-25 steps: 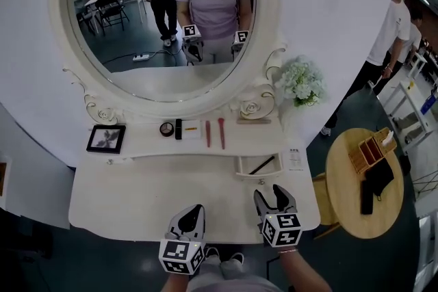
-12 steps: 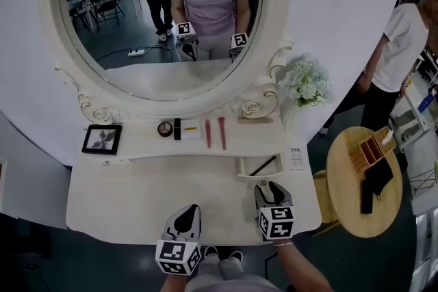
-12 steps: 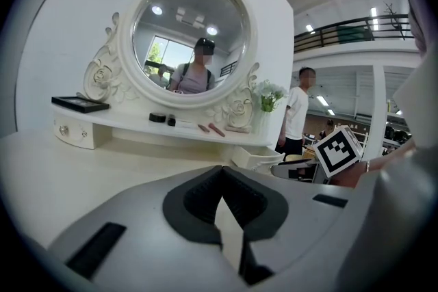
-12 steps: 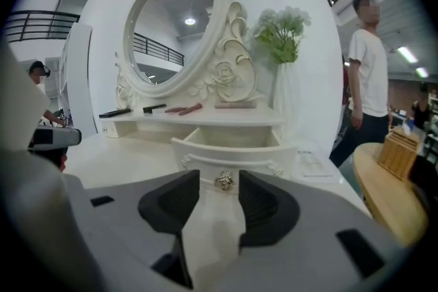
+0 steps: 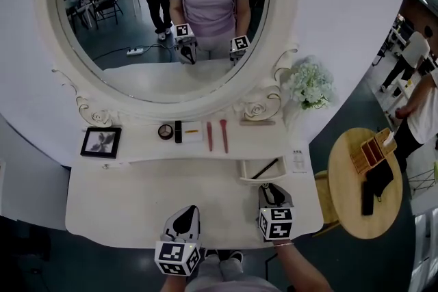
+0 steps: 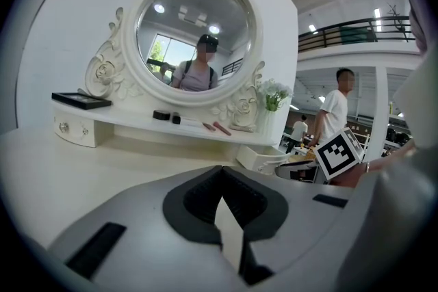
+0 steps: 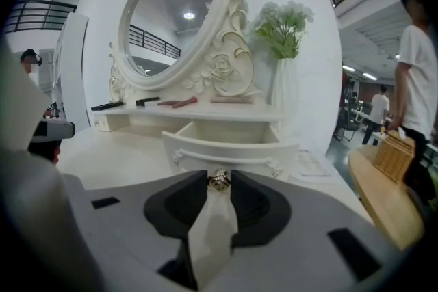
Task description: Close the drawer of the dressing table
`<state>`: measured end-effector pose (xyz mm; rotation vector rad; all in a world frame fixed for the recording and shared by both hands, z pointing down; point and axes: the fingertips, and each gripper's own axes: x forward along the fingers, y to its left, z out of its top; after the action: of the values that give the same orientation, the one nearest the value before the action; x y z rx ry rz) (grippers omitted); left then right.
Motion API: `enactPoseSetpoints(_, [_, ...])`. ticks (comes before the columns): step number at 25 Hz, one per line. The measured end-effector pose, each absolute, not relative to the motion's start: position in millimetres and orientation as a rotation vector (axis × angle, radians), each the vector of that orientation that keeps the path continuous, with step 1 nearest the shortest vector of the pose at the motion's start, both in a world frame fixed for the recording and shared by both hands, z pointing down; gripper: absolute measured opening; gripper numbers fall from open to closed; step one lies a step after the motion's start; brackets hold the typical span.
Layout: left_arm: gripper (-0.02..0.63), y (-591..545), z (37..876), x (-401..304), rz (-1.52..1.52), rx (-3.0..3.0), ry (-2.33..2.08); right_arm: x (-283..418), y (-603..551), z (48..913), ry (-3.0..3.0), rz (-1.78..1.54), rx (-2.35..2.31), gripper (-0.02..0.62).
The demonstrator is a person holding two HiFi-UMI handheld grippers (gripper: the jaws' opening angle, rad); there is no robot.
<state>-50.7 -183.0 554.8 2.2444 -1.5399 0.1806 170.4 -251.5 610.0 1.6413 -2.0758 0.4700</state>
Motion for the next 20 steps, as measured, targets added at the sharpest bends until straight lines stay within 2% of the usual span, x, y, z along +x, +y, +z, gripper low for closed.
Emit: enactPoseSetpoints(20, [0.002,-196,556,-48,0.175,2.264,-1.495,168,-259,611,-2.072,0.483,1.671,0.101])
